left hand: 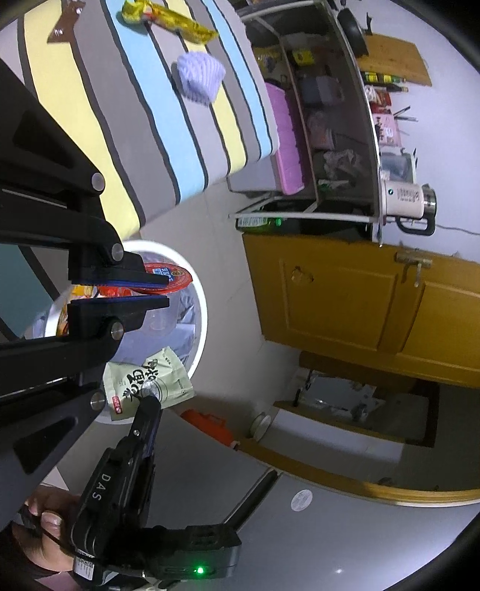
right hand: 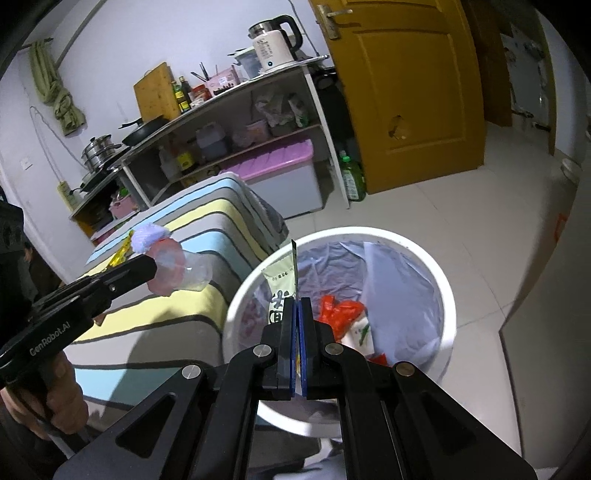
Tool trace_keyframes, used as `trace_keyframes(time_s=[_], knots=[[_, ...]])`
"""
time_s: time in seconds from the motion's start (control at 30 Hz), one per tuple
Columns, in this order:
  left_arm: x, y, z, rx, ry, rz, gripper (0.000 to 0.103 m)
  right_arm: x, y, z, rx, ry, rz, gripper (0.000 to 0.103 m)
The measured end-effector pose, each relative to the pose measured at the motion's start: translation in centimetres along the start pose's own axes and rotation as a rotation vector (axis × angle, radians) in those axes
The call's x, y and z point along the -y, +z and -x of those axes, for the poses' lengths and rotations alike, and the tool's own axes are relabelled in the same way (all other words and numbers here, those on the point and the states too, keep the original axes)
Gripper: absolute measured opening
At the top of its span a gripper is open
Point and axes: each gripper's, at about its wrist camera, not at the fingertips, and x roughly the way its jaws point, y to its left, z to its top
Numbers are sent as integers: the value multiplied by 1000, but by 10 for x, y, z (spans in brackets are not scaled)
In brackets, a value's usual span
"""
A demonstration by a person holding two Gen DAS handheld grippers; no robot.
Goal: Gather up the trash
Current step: 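Carry the clear cup and white packet over the white bin, then open both grippers to drop the cup and packet into the bin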
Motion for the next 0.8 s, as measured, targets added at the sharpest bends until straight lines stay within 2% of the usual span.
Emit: trace_keyframes(time_s=[0.27,0.47,0.53,0.67,0.8], knots=[[5,-3,-23,-39,-36,-3,4,11,-2,-7,-16,-21,-8,1],[4,-5,-31,-51,-22,-18,6,16,-3,-18,-50,-34,-21,2],[5,-6,-31,-51,-21,-18,10,16,-4,-20,-60,-47,-20,6],[4,-6,-29,-43,-22,-20,12,14,-4,-18,-53,-51,-9,26],[1,-6,-20,-24,-18,-16,12,8,-3,-13,-41,-55,0,27]])
